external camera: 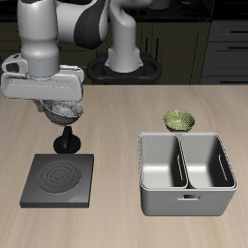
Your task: Place the black bowl on the flat stove and turn on the flat stove
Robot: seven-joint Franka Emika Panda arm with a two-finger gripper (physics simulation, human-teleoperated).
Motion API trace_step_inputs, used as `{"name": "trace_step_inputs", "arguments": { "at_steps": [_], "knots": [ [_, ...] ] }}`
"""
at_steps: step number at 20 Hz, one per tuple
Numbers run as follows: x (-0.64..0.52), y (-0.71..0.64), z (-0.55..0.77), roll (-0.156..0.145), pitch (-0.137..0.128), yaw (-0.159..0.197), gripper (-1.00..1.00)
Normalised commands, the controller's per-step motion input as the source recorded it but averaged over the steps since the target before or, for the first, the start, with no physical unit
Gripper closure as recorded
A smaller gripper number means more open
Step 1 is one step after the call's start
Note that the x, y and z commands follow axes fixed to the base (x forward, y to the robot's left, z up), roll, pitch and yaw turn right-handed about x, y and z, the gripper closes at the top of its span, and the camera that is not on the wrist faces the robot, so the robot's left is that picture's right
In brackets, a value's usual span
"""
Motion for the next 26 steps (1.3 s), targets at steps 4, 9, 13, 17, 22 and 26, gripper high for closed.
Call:
{"name": "trace_step_inputs", "arguments": {
  "at_steps": [4, 9, 13, 17, 22, 26],
  "knots": [
    [-0.04, -0.10, -0.21, -0.019, 0.009, -0.009, 1.00],
    [0.02, -0.12, -0.22, -0.030, 0.009, -0.017, 1.00],
    [0.04, 0.02, -0.28, -0.003, 0.023, -0.020, 1.00],
    [0.07, 0.14, -0.22, 0.007, 0.014, -0.014, 1.00],
    [0.10, 0.24, -0.06, 0.027, -0.007, -0.003, 1.00],
    [0.09, 0.24, 0.00, 0.031, -0.003, 0.000, 1.00]
  ]
}}
